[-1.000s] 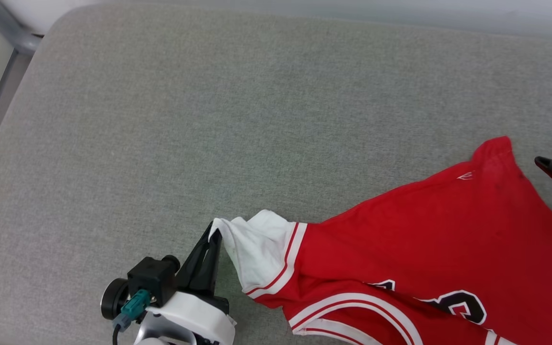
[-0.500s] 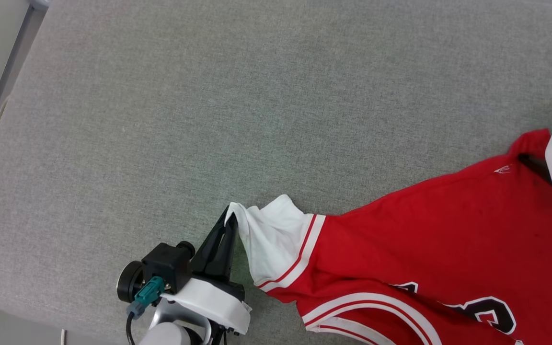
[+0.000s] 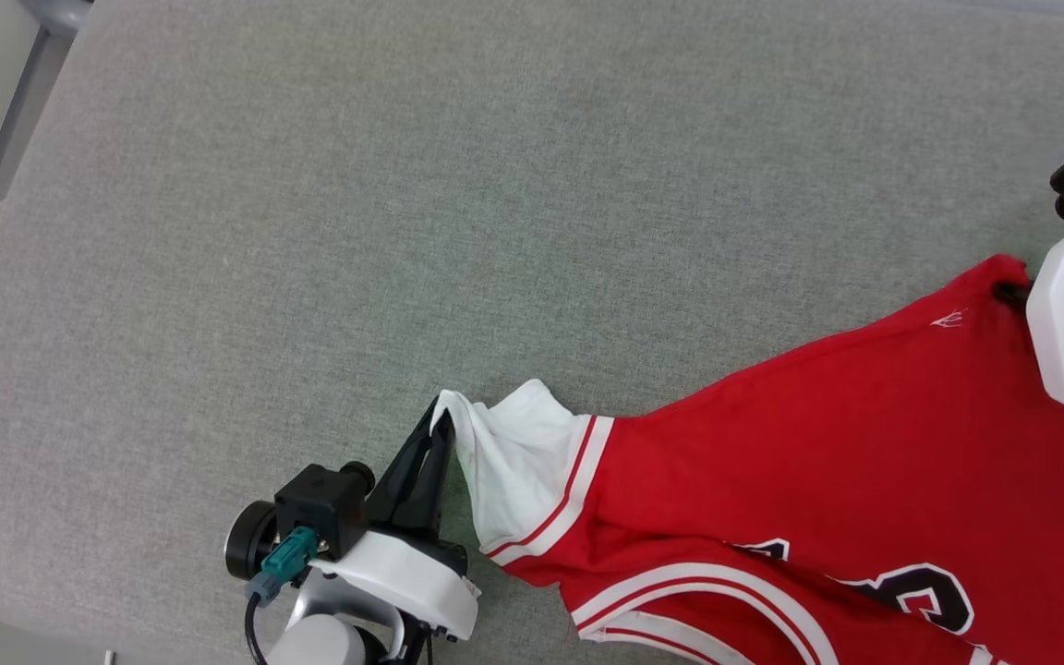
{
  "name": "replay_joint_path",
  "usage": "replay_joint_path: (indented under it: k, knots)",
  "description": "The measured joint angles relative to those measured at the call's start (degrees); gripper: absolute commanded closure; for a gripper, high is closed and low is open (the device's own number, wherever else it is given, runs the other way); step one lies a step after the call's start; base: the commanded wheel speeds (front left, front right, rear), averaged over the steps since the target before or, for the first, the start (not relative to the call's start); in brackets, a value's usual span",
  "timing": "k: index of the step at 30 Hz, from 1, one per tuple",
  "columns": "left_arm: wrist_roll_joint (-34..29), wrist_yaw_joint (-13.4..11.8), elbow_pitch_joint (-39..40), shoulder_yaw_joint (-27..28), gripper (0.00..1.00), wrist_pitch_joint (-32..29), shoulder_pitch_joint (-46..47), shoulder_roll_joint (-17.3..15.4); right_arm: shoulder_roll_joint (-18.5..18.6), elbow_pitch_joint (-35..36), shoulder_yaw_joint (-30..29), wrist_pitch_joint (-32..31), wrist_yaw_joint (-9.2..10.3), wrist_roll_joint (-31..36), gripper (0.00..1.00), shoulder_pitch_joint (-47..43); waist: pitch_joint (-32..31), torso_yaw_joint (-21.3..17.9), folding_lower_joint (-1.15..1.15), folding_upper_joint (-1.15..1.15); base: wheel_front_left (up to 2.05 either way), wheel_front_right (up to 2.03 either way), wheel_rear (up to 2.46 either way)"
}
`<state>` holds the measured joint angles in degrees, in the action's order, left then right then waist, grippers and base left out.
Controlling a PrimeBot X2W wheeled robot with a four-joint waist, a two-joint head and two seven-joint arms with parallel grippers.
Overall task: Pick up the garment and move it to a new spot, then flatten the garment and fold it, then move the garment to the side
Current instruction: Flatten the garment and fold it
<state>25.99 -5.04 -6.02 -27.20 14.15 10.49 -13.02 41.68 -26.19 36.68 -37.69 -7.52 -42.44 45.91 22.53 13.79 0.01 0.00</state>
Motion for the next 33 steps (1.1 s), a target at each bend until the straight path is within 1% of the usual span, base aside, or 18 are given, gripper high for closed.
replay_joint_path:
  k: [1, 4, 7, 11, 13, 17, 23, 27, 33]
  knots:
    - [0.1, 0.1, -0.5, 0.1, 1.0, 0.2, -0.2, -0.5, 0.3, 0.0, 1.8, 4.0, 0.0, -1.2, 1.0, 0.0, -1.6, -0.5, 0.0, 0.0, 0.0, 0.0, 0.0]
    - [0.2, -0.3, -0.5, 0.8, 1.0, 0.2, -0.9, -0.9, 0.8, 0.3, 3.1, 8.6, -0.01, -2.4, 1.0, -0.1, -3.4, -1.2, 0.0, 0.0, 0.0, 0.0, 0.0]
    - [0.5, -1.1, 0.3, 2.0, 1.0, 0.2, -1.7, -2.2, 1.3, 1.1, 3.5, 14.3, -0.01, -3.4, 1.0, -0.2, -5.5, -1.9, 0.0, 0.0, 0.0, 0.0, 0.0]
    - [0.5, -2.1, 2.1, 3.2, 1.0, -0.2, -2.3, -3.8, 1.0, 1.3, 1.9, 23.1, -0.01, -3.9, 1.0, -0.7, -7.9, -3.4, 0.0, 0.0, 0.0, 0.0, 0.0]
    - [0.2, -2.5, 3.5, 3.5, 1.0, -0.6, -2.3, -4.6, 0.8, 1.2, 1.3, 25.9, -0.01, -3.7, 1.0, -1.6, -9.0, -4.2, 0.0, 0.0, 0.0, 0.0, 0.0]
    - [-0.1, -2.6, 6.0, 4.3, 1.0, -1.7, -1.2, -6.3, 0.3, 1.8, -0.5, 30.1, 0.0, -2.8, 1.0, -3.5, -11.1, -5.7, 0.0, 0.0, 0.0, 0.0, 0.0]
    - [-1.1, -2.3, 9.5, 5.2, 1.0, -3.8, 4.1, -8.2, -0.4, 4.7, -4.8, 33.8, 0.0, -0.8, 1.0, -5.8, -13.4, -8.2, -0.01, 0.0, 0.0, 0.0, 0.0]
    - [-1.3, -1.3, 11.3, 5.4, 1.0, -5.1, 9.4, -8.6, -1.1, 7.5, -8.4, 34.2, 0.0, 1.2, 1.0, -6.6, -14.2, -9.6, -0.01, 0.0, 0.0, 0.0, 0.0]
    - [-2.6, 0.9, 11.8, 4.9, 1.0, -7.5, 19.5, -8.9, -3.6, 12.6, -14.1, 33.1, 0.0, 4.7, 1.0, -7.1, -14.3, -11.0, -0.01, 0.0, 0.0, 0.0, 0.0]
